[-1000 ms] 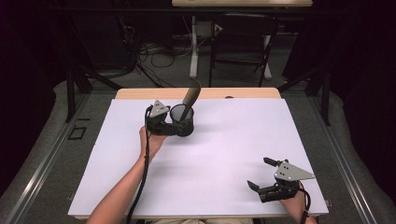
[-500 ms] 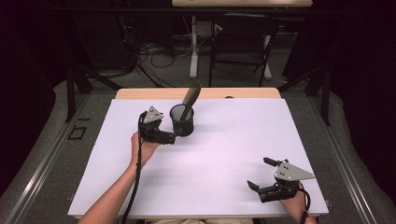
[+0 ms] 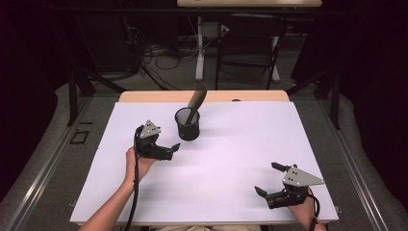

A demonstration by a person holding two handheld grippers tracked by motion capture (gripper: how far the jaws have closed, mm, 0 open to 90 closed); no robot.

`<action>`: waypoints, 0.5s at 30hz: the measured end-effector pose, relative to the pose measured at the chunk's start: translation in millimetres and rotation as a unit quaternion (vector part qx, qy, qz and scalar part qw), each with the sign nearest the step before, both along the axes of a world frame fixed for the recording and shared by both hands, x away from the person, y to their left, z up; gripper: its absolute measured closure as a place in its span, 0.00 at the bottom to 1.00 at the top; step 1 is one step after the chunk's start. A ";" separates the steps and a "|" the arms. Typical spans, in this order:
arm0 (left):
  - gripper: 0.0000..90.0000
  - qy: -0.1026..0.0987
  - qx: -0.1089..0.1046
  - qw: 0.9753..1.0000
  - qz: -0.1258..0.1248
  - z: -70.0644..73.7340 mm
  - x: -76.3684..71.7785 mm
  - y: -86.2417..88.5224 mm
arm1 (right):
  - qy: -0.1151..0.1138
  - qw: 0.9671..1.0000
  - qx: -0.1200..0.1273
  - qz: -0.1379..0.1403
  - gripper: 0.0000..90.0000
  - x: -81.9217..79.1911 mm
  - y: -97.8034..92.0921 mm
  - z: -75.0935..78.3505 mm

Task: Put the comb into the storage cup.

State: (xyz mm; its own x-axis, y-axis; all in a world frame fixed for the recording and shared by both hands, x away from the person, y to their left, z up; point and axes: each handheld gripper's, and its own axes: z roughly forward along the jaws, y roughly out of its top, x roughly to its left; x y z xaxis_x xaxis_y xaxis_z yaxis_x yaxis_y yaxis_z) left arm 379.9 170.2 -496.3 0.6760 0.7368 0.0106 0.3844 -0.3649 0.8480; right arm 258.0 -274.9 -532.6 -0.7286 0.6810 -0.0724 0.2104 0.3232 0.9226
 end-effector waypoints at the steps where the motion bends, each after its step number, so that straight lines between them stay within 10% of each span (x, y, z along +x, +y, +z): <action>1: 0.00 0.002 -0.001 1.000 0.001 -0.7 -1.7 1.5 | 0.001 1.000 -0.002 0.001 0.00 0.0 -0.1 0.1; 15: 0.00 0.010 0.005 1.000 0.010 -11.2 -25.7 21.1 | -0.001 1.000 -0.002 0.000 0.00 0.3 0.6 -0.1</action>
